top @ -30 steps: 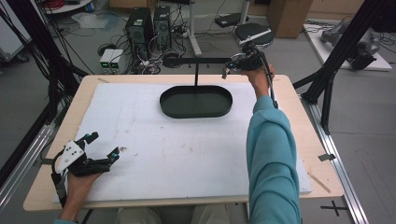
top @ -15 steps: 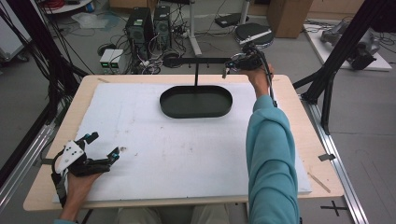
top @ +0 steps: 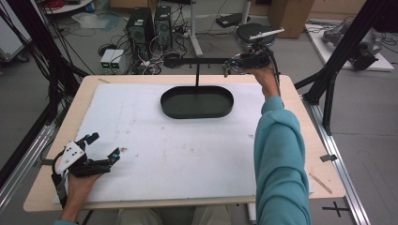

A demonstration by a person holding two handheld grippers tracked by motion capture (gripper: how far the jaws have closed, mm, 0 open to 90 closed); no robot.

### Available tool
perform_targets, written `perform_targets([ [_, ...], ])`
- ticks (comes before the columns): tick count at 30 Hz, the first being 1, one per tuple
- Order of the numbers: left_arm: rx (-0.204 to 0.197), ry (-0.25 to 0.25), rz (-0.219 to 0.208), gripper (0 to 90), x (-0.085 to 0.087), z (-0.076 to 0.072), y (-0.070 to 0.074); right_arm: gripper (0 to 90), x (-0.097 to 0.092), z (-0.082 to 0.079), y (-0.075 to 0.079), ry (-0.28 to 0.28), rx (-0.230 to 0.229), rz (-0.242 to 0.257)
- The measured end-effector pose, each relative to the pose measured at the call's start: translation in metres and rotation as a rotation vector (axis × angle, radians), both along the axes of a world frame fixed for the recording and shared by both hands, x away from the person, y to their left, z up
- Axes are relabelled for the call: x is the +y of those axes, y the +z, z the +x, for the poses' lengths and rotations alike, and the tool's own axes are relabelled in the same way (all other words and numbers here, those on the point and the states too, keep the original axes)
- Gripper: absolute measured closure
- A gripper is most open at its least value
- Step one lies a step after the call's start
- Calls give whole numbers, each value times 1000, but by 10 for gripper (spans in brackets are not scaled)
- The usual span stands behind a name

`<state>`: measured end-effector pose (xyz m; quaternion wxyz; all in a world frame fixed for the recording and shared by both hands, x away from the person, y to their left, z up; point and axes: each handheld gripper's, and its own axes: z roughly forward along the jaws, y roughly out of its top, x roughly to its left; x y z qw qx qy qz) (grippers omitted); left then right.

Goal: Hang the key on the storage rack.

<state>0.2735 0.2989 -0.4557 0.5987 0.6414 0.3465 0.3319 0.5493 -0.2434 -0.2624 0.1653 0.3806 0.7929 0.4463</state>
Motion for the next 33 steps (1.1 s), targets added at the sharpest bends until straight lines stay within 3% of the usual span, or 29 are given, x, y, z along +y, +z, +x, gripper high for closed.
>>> perform_targets([
  [2,2,0,-6,17,1,0,0,90,-1,-11,7,-13,0,7],
  [4,4,0,-14,17,1,0,0,2,-5,-25,15,1,-23,33],
  [7,0,-1,-7,17,1,0,0,5,-12,-51,33,11,-57,32],
  [10,0,-2,-9,17,1,0,0,5,-24,-78,47,19,-148,79],
  [15,1,-1,-9,17,1,0,0,5,-45,-121,45,53,-220,88],
  [19,2,1,-5,17,1,0,0,5,-62,-150,20,80,-268,111],
  [24,1,1,-5,17,0,0,0,5,-74,-179,-34,71,-319,155],
  [27,-1,2,-4,17,0,0,0,5,-76,-190,-66,72,-332,180],
  [33,-1,2,-1,17,0,0,0,5,-77,-210,-118,41,-347,218],
])
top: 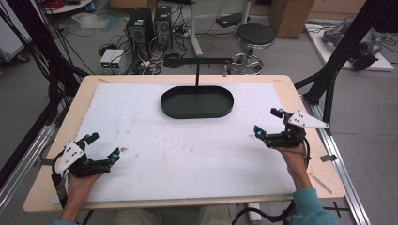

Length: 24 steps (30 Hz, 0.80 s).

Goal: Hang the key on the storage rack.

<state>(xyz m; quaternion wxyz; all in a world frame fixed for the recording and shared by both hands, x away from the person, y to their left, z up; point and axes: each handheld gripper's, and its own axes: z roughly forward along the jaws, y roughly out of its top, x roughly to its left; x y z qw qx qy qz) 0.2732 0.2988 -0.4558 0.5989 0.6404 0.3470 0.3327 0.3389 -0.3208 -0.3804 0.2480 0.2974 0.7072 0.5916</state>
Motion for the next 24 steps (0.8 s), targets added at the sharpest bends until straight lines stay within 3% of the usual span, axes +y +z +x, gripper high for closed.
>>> perform_targets([
  [4,0,0,-3,17,0,0,0,5,-3,-13,-31,-13,-22,34],
  [9,-1,-1,-1,17,0,0,0,5,-3,-24,-54,-29,-54,36],
  [15,-3,-1,1,17,0,0,0,5,-5,-30,-68,-37,-62,61],
  [17,-3,-2,3,17,0,0,0,5,-6,-31,-69,-40,-79,71],
  [24,-3,-4,-4,17,1,0,0,5,-6,-32,-69,-51,-69,76],
])
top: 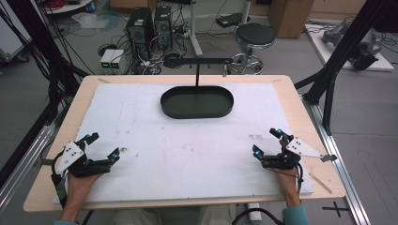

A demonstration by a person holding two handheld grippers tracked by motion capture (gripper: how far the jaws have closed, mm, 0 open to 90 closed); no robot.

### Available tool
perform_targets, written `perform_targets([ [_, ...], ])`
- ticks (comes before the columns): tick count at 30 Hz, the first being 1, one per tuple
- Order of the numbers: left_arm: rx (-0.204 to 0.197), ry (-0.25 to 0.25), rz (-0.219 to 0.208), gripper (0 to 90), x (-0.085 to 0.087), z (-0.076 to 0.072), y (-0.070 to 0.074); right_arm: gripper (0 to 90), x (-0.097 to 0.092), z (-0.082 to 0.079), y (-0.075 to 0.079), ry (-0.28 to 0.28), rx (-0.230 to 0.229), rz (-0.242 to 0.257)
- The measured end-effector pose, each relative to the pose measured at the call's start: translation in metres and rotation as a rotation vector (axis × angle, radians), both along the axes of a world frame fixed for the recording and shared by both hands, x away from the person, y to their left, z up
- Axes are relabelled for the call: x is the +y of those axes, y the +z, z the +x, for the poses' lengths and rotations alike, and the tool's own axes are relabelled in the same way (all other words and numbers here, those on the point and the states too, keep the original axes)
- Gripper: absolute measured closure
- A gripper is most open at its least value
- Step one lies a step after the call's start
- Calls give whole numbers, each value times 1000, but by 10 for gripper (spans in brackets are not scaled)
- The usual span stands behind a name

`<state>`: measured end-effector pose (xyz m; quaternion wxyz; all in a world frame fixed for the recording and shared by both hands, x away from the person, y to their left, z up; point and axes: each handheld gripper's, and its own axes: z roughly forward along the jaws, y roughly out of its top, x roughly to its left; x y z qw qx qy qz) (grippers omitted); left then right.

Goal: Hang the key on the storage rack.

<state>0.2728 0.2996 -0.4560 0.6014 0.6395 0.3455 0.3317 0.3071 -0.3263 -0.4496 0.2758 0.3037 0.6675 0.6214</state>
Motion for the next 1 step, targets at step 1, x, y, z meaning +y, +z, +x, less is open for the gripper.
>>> perform_targets([
  [1,-2,3,-1,17,0,0,0,6,0,0,0,-1,-6,-2],
])
